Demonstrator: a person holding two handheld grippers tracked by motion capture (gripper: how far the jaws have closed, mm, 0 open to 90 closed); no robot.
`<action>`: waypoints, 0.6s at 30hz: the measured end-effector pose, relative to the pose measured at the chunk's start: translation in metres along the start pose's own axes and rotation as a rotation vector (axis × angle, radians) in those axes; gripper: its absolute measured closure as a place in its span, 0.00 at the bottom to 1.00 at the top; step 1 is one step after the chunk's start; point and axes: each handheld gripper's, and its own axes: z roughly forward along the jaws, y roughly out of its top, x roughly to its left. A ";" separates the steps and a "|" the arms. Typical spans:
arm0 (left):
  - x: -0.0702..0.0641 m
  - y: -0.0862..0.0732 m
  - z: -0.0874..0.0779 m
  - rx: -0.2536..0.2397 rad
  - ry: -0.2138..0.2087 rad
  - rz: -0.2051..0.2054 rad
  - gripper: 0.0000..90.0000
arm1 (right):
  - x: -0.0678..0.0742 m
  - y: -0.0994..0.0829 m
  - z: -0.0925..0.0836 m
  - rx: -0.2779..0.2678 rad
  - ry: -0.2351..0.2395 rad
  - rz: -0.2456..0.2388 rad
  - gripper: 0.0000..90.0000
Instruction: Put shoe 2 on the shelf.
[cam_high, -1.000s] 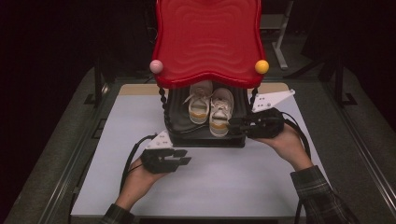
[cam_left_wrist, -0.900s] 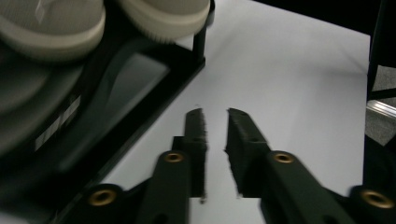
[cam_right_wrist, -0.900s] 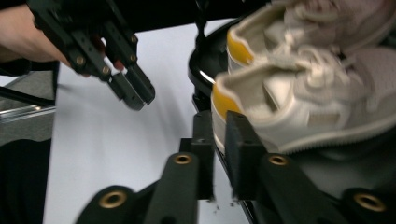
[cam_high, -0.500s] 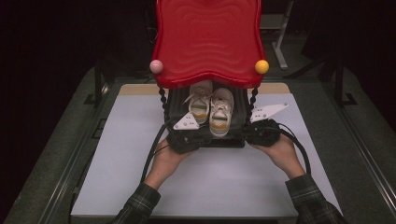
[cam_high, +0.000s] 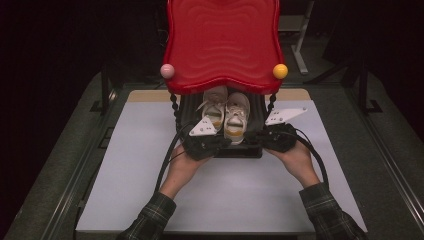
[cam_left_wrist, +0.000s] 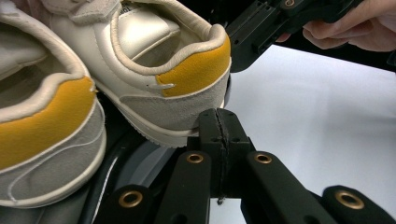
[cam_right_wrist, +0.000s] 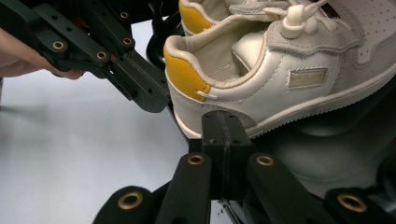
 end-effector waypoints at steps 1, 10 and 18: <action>0.001 0.000 0.000 -0.005 0.002 -0.004 1.00 | -0.001 0.001 0.001 -0.002 -0.004 0.000 0.99; 0.008 0.007 0.004 -0.026 0.044 0.000 1.00 | -0.003 0.009 0.004 -0.007 -0.061 0.000 0.99; 0.016 0.009 0.008 -0.025 0.079 -0.018 1.00 | -0.002 0.016 0.009 0.015 -0.113 0.002 0.99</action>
